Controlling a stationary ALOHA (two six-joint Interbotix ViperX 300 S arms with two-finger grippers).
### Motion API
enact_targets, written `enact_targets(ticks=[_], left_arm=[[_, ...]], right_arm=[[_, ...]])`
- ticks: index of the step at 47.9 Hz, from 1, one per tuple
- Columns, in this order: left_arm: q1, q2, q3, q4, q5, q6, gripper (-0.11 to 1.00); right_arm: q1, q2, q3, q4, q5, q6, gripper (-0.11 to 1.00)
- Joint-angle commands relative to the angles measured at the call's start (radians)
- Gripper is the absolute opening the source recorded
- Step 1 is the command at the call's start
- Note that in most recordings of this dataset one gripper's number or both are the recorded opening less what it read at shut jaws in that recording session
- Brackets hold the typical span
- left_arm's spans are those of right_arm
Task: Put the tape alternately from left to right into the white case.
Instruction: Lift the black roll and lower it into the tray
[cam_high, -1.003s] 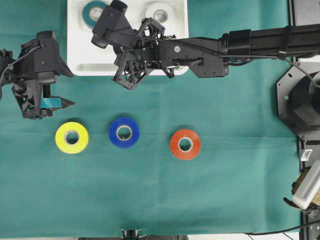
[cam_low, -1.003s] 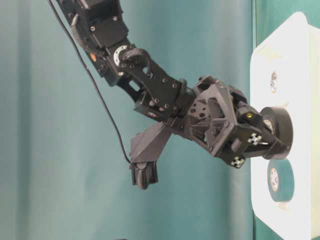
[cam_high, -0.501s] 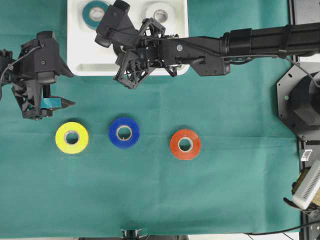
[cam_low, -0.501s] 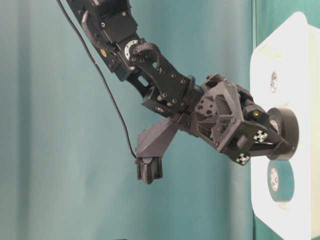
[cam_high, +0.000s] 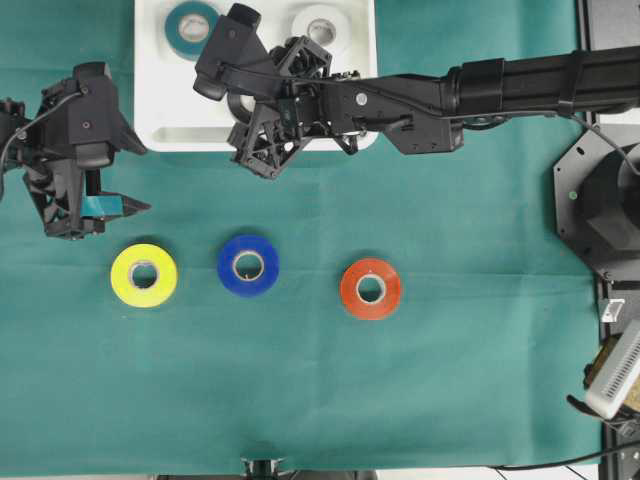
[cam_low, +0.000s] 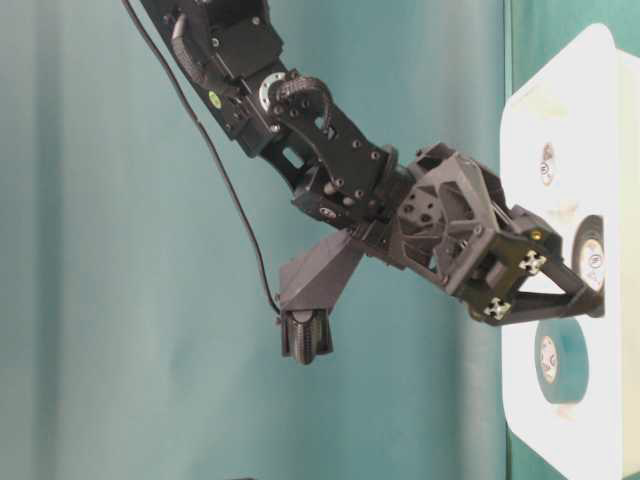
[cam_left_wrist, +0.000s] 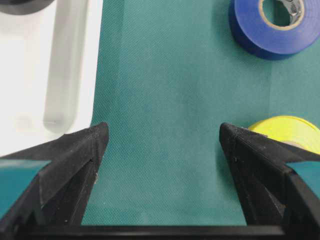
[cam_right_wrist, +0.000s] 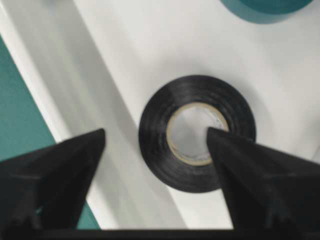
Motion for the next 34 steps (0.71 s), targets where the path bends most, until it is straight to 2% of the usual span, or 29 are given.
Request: enact_targets(ticks=[1,3,5,23,34], left_arm=[[-0.002,-0.006,-0.021,-0.002,-0.006,0.000,1.00],[0.000,-0.006,-0.021,-0.002,-0.006,0.000,1.00],[0.000,-0.006,-0.020,-0.002,-0.006,0.000,1.00],[-0.002,-0.008,-0.021,-0.002,-0.006,0.000,1.00],[0.000,-0.006,-0.021,-0.002,-0.002,0.000,1.00]], right_arm=[[0.005,-0.046,-0.009,-0.005,-0.003,0.000,0.63],[0.005,-0.046,-0.009,-0.005,-0.005,0.000,0.74],[0.005,-0.048,-0.009,-0.005,-0.006,0.000,0.79],[0.005,-0.057,-0.009,-0.005,-0.002,0.000,0.78],[0.012,-0.123,0.003,-0.005,0.005,-0.002,0.78]])
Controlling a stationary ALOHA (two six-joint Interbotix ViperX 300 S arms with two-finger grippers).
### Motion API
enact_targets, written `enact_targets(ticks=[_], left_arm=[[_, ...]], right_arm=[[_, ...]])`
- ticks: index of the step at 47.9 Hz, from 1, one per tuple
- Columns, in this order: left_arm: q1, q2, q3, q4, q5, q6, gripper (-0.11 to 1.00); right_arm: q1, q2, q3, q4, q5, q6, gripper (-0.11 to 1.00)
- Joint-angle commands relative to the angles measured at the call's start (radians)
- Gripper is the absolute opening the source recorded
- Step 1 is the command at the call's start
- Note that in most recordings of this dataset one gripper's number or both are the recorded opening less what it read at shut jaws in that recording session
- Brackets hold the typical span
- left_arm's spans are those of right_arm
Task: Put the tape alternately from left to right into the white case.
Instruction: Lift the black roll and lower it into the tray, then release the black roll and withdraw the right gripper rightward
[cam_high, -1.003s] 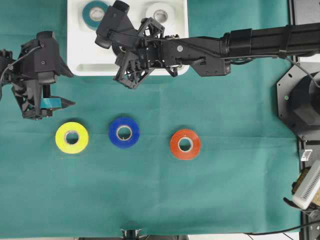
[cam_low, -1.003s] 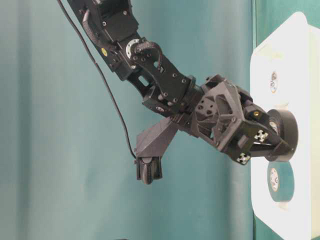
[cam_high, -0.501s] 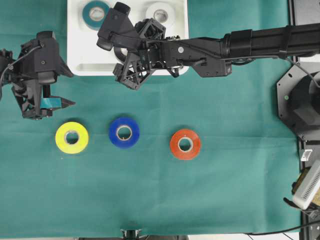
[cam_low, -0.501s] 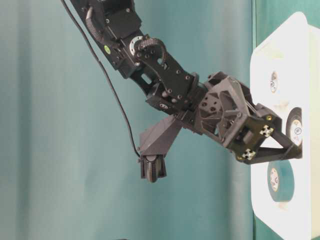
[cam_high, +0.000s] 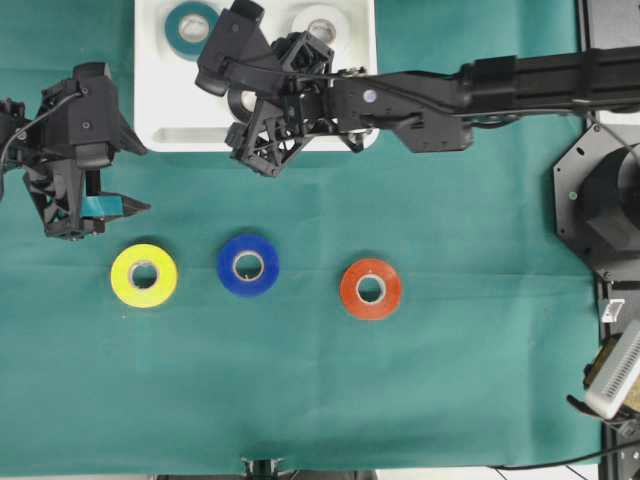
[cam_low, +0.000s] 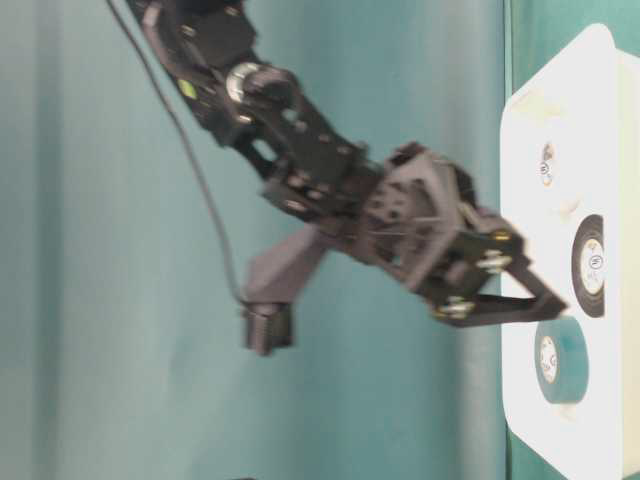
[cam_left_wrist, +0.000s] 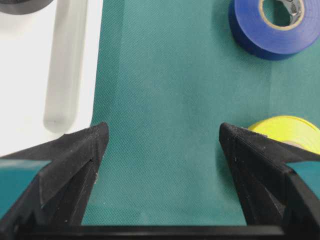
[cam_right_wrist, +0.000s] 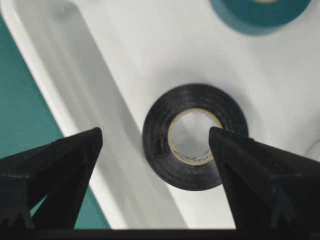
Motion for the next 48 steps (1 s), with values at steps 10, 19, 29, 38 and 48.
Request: enact_targets(ticks=[10,19,29,38,48], left_arm=[[0.000,-0.006,-0.021,-0.002,0.000,0.000,1.00],[0.000,-0.006,-0.023,-0.002,0.002,0.000,1.00],[-0.002,-0.008,-0.021,-0.002,0.002,0.000,1.00],[-0.002,-0.006,-0.021,-0.002,0.002,0.000,1.00],[0.000,-0.006,-0.020,-0.002,0.000,-0.002,1.00]], right_arm=[[0.046,-0.098,0.029,-0.005,0.000,0.002,0.78],[0.112,-0.127,0.055,-0.005,0.000,0.000,0.78],[0.181,-0.166,0.106,-0.005,0.000,0.000,0.78],[0.230,-0.192,0.147,-0.005,-0.002,-0.002,0.78],[0.250,-0.224,0.210,-0.005,-0.005,-0.002,0.78]])
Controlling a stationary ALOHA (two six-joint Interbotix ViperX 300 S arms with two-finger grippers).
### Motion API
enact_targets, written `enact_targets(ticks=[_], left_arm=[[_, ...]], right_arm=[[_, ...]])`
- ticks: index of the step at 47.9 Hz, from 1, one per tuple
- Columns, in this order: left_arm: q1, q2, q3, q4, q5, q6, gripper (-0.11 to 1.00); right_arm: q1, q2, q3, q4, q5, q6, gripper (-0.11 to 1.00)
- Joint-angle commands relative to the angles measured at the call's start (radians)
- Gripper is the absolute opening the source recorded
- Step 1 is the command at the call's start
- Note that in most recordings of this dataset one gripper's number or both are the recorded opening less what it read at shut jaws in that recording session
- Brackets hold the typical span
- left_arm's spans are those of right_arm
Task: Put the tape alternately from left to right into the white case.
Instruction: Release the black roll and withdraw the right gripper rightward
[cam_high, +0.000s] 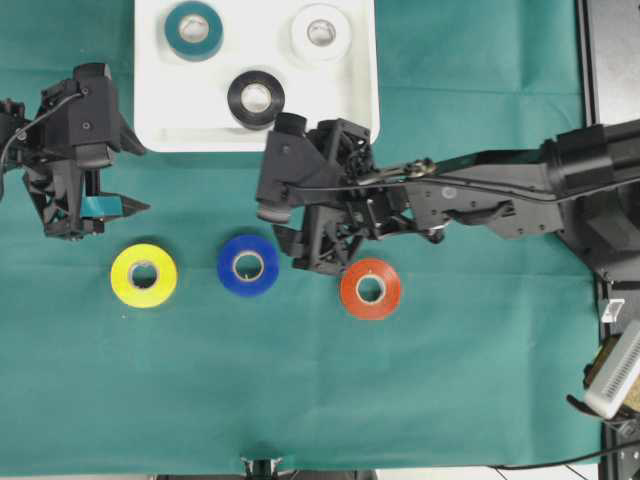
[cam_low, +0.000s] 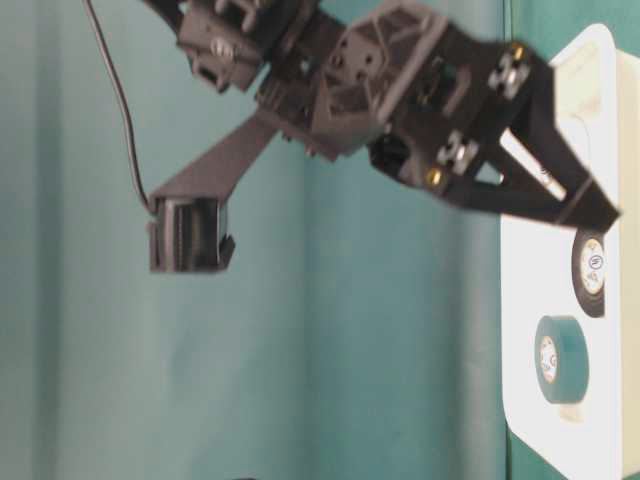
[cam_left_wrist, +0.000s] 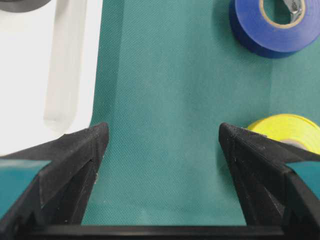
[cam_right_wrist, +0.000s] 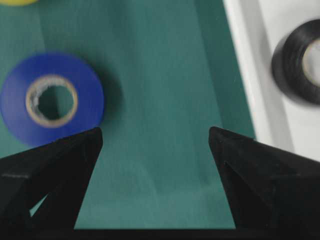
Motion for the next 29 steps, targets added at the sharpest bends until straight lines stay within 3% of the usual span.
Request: enact_targets(ticks=[1,17,29], left_arm=[[-0.003,-0.006,-0.020,-0.002,-0.003,-0.002,1.00],[-0.003,-0.006,-0.017,-0.002,-0.003,-0.012,1.00],[-0.009,-0.006,-0.018,-0.003,-0.003,-0.026,1.00]], right_arm=[[0.002,-0.048,0.020,-0.003,-0.009,0.000,0.78],[0.002,-0.072,0.083,-0.003,-0.071,0.000,0.78],[0.002,-0.072,0.089,-0.044,-0.097,0.000,0.78]])
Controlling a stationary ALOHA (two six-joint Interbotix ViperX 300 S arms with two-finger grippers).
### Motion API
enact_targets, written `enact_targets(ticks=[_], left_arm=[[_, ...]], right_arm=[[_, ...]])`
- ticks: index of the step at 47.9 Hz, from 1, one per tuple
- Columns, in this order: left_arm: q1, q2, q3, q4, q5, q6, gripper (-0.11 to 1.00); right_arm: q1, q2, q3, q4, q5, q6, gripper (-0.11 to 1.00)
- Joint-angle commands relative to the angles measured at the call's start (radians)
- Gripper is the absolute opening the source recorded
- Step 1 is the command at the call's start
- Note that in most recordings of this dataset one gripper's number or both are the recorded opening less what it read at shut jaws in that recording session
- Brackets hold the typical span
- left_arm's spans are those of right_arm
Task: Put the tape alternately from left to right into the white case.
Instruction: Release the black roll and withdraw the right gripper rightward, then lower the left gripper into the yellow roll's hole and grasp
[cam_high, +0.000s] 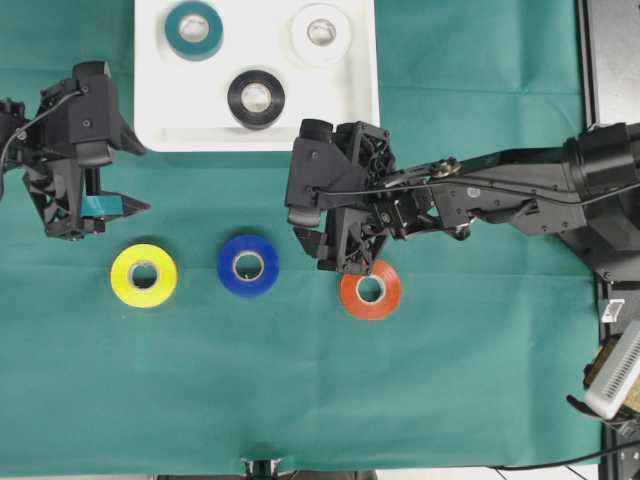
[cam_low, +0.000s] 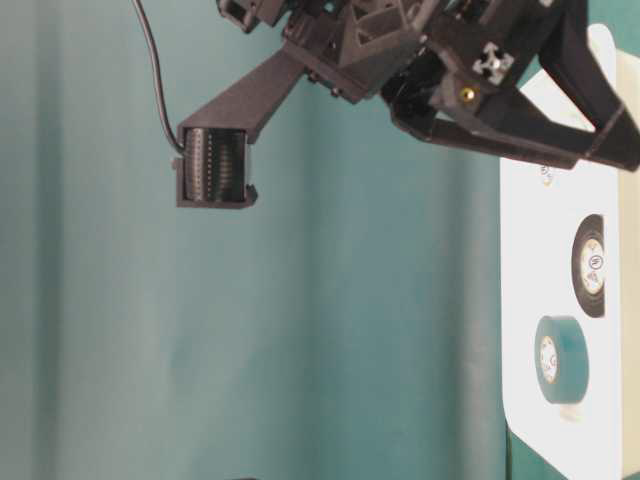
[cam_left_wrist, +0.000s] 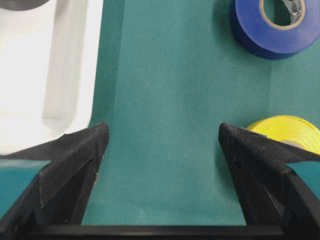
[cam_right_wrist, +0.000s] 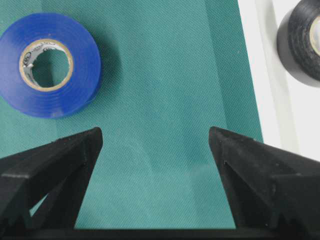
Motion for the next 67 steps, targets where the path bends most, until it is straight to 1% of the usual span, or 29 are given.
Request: enact_targets(ticks=[1,7,17,25,37,55,67], left_arm=[[-0.012,-0.006,-0.018,-0.003,-0.003,-0.009,1.00],[-0.052,-0.006,-0.017,-0.002,0.006,-0.020,1.00],[-0.138,-0.006,-0.015,-0.003,0.011,-0.021,1.00],[-0.183,-0.006,-0.015,-0.002,0.011,-0.025,1.00],[-0.193,0.031,-0.020,-0.002,0.011,-0.021,1.00],[-0.196,0.144,-0.046,-0.002,0.006,-0.025,1.00],[-0.219,0.227,-0.080,-0.003,0.003,-0.025,1.00]], right_arm=[[0.002,-0.031,-0.008,-0.014,-0.015,0.000,0.78],[0.002,-0.031,-0.008,-0.017,-0.025,0.000,0.78],[0.002,-0.031,-0.006,-0.038,-0.026,0.000,0.78],[0.002,-0.031,-0.003,-0.046,-0.026,0.000,0.78],[0.002,-0.031,-0.003,-0.046,-0.026,0.000,0.78],[0.002,-0.031,-0.002,-0.046,-0.026,0.002,0.78],[0.002,-0.031,-0.002,-0.046,-0.026,0.002,0.78]])
